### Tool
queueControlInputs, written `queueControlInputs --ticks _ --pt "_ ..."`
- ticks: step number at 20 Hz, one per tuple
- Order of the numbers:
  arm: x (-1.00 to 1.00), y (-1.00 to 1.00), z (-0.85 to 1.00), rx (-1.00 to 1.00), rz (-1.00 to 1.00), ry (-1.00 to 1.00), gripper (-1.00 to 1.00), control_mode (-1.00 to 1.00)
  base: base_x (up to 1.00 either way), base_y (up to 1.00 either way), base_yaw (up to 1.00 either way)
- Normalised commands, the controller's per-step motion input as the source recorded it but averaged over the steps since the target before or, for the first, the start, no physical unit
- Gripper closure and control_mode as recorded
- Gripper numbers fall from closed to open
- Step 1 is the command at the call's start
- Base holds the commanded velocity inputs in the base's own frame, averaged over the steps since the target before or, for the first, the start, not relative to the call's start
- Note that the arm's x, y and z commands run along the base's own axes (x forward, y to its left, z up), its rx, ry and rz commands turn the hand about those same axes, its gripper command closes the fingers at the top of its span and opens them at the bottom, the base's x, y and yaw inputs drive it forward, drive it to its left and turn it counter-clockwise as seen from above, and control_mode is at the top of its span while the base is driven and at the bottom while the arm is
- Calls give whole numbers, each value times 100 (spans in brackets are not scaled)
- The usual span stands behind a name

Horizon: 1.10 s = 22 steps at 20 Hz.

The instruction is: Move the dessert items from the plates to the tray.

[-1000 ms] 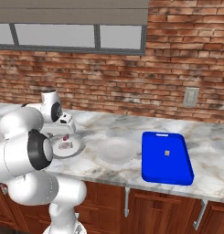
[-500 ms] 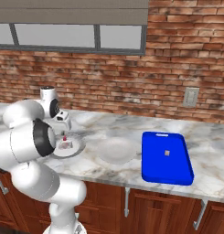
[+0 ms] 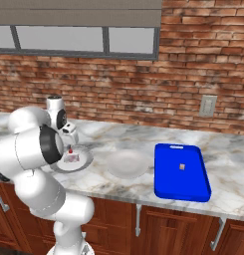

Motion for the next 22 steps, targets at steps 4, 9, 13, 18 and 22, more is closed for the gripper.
queueControlInputs --ticks 4,9,13,18,22 --pt "0 -11 -15 3 -17 0 -100 -100 0 0 0" --pt "1 -23 -24 0 -13 0 -100 -100 0 0 0" --pt "11 -22 -22 0 -8 0 -100 -100 0 0 0" --pt "4 -3 -12 0 -8 0 -100 -100 0 0 0" --pt "0 0 -14 0 -6 0 -100 -100 0 0 0"
